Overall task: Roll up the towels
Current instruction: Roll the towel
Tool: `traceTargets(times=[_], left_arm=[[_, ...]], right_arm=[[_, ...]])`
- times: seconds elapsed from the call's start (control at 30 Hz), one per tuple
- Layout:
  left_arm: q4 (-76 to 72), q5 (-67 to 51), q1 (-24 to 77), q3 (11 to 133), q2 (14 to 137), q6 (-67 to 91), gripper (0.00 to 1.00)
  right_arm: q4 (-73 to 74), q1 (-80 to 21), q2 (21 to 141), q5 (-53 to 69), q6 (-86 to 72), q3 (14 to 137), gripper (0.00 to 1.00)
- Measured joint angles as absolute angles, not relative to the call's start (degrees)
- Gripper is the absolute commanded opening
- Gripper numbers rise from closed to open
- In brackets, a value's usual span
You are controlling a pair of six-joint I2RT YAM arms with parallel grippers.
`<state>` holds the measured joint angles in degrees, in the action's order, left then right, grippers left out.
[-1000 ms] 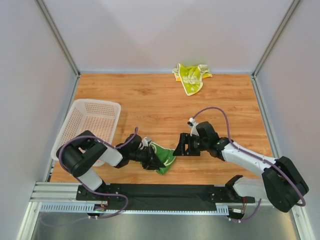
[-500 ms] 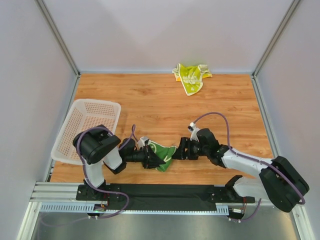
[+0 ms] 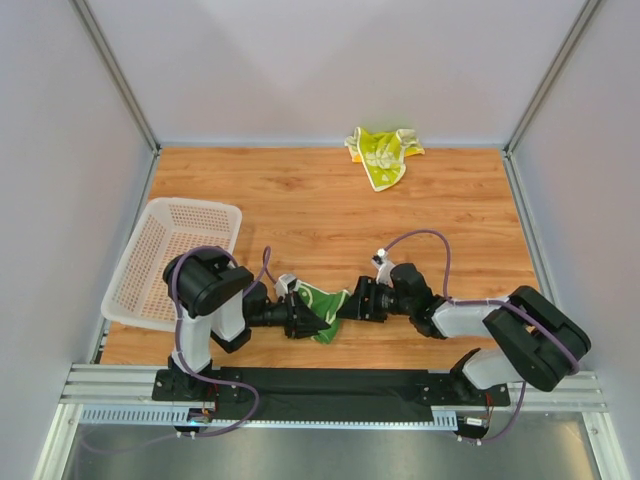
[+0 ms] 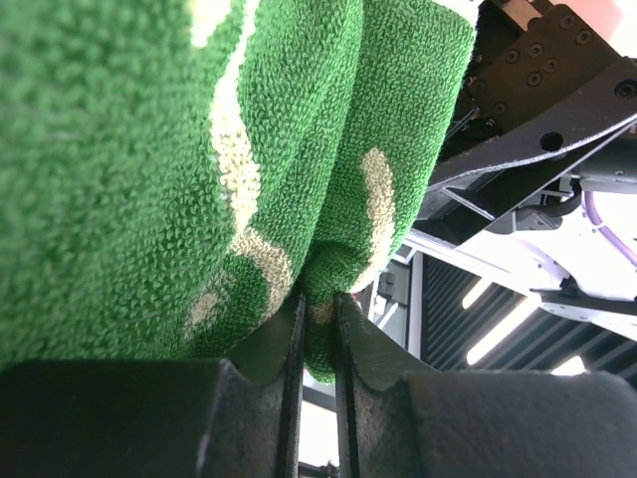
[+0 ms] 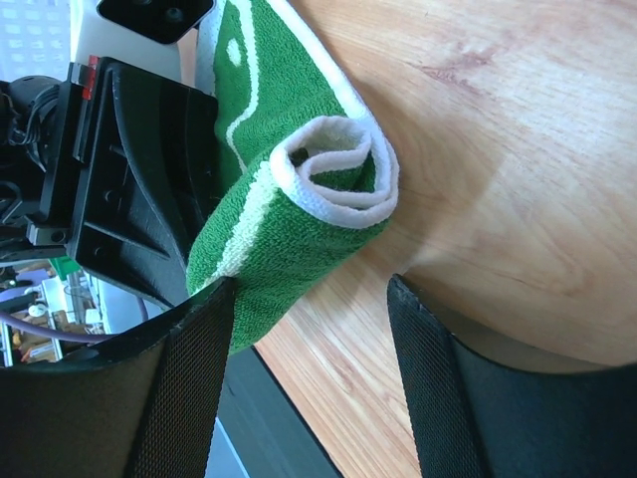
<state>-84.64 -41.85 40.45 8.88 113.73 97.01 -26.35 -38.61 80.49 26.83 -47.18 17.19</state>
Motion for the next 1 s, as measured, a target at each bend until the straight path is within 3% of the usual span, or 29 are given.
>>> traceTargets(times=[0.63,1.0], left_arm=[[-86.46,-41.54,40.47,8.6,115.18,96.07,0.0],[-86.46,-41.45,40.49,8.58,115.18,96.01,0.0]], right_arm=[[-40.62,-38.76,80.93,27.73,-52.25,11.64,0.65],[-45.15,-39.57,87.79,27.77,-53.91,11.73,0.45]])
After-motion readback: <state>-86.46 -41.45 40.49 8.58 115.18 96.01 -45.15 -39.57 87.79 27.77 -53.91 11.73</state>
